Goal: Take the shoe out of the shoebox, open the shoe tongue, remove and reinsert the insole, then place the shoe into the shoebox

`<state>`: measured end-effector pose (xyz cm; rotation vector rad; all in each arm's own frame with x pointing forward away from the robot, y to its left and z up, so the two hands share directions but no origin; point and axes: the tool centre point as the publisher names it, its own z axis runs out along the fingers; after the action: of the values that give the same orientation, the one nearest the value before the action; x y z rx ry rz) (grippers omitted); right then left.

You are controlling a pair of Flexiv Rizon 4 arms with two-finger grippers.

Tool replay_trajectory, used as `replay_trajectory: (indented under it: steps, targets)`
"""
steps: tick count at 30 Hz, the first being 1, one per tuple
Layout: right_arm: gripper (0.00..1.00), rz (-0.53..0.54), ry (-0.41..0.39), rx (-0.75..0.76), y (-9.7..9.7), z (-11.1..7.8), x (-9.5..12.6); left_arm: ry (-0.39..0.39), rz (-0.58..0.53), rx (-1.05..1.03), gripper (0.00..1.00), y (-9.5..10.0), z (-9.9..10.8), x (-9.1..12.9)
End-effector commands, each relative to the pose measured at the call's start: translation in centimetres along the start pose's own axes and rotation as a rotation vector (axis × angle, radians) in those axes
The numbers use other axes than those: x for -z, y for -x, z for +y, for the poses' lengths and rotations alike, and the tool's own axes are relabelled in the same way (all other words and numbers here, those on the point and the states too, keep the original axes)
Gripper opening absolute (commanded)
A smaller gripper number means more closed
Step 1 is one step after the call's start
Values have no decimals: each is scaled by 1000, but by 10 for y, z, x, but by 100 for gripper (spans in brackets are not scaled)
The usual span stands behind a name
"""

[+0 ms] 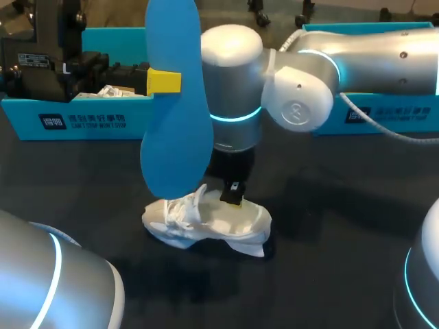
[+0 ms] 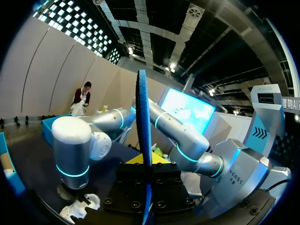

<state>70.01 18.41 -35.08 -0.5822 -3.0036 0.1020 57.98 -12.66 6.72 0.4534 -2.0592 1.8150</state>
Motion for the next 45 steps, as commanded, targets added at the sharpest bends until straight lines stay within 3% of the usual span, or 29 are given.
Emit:
replay_trajectory:
  steps: [1,5,20,25,31,45]
  targets:
    - [0,-24,-14,-38,-10,-1,17,5,4,0,0,3,-3,-2]
    - [0,4,33,-155,-22,-7,27,5,4,0,0,3,-3,-2]
    - [0,4,33,-155,-22,-7,27,5,4,0,0,3,-3,-2]
    - [0,238,51,-558,-28,-10,38,5,4,0,0,3,-3,-2]
    - [0,268,41,-857,-50,-3,51,5,4,0,0,3,-3,-2]
    - [0,291,144,-1053,-68,-7,23,5,4,0,0,3,-3,-2]
